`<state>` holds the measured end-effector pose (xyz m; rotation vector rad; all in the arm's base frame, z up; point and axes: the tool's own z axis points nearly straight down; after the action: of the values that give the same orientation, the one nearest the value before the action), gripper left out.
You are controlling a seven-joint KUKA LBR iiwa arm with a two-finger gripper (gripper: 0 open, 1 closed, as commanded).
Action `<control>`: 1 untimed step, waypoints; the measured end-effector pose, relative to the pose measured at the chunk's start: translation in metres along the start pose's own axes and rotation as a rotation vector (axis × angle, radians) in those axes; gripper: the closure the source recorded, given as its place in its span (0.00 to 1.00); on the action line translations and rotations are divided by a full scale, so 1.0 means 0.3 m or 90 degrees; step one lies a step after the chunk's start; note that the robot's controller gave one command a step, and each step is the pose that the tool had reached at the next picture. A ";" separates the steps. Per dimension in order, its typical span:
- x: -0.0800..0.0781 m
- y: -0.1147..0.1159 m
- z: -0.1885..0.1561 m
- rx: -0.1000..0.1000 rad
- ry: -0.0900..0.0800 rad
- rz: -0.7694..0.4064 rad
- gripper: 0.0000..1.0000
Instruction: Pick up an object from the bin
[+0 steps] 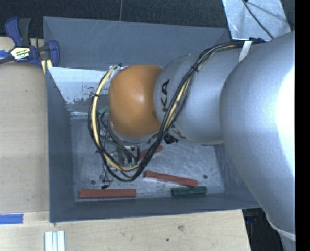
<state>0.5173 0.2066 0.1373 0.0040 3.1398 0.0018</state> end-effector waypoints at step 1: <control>-0.019 -0.040 0.238 0.002 0.003 -0.040 0.00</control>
Offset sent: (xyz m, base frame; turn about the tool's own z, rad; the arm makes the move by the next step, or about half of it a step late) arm 0.0064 -0.0103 -0.0673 -0.0632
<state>0.5232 0.1947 0.0659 -0.0959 3.1433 -0.0037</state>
